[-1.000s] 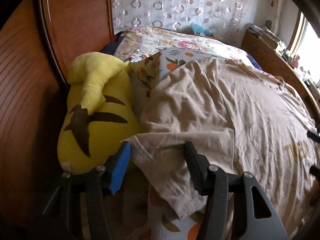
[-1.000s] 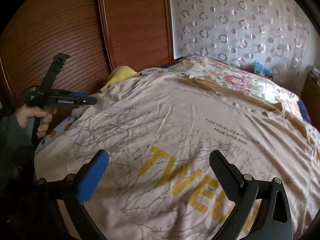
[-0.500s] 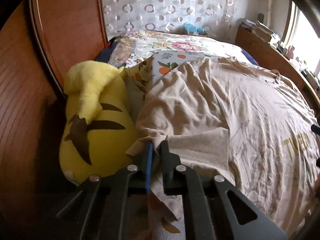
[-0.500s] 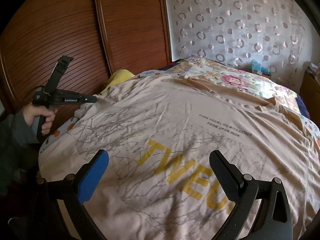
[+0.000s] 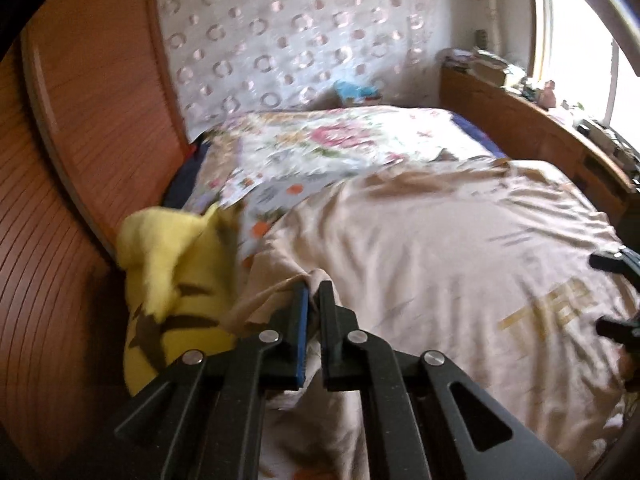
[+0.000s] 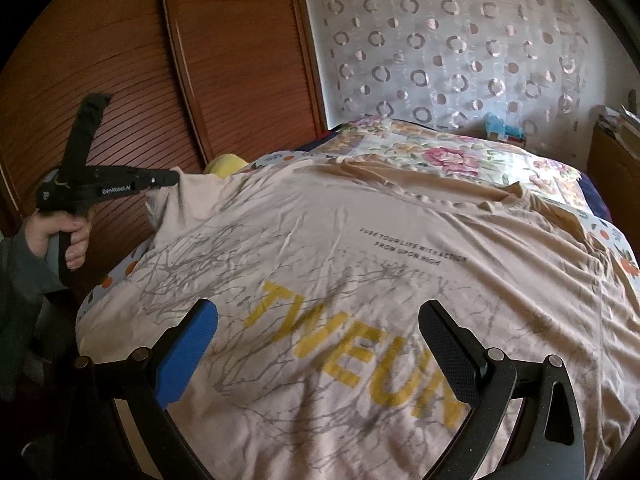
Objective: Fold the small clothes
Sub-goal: 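Fold the grasped shirt side toward the shirt center with the left tool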
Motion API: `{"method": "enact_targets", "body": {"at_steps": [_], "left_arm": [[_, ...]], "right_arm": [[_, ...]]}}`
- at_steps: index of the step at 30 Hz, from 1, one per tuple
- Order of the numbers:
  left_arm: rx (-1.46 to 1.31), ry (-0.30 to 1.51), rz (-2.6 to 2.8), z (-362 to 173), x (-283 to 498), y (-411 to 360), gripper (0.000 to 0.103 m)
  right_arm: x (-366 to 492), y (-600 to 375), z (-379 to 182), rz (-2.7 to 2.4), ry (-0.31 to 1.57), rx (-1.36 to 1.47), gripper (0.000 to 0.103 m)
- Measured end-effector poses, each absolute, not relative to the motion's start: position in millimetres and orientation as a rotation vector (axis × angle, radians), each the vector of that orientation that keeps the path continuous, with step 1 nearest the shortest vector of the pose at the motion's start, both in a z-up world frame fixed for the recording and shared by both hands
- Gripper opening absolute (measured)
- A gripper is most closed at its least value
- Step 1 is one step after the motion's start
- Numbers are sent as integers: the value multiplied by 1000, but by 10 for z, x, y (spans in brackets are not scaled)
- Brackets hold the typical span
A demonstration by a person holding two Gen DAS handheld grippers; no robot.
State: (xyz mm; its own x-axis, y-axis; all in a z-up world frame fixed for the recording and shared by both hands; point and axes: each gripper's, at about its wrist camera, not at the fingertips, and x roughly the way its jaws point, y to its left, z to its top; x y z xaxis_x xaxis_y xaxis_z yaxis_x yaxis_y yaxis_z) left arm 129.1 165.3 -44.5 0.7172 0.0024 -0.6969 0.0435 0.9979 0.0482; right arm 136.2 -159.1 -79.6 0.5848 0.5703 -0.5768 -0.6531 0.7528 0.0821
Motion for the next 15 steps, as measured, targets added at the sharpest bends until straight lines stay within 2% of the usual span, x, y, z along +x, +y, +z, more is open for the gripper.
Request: {"method": "enact_targets", "body": {"at_steps": [9, 15], "left_arm": [[47, 744, -176, -278, 1308, 1080, 6], [85, 763, -136, -350, 1262, 1101, 7]], "right_arm": [[1289, -1558, -879, 681, 634, -137, 101], [1290, -1510, -872, 675, 641, -128, 101]]}}
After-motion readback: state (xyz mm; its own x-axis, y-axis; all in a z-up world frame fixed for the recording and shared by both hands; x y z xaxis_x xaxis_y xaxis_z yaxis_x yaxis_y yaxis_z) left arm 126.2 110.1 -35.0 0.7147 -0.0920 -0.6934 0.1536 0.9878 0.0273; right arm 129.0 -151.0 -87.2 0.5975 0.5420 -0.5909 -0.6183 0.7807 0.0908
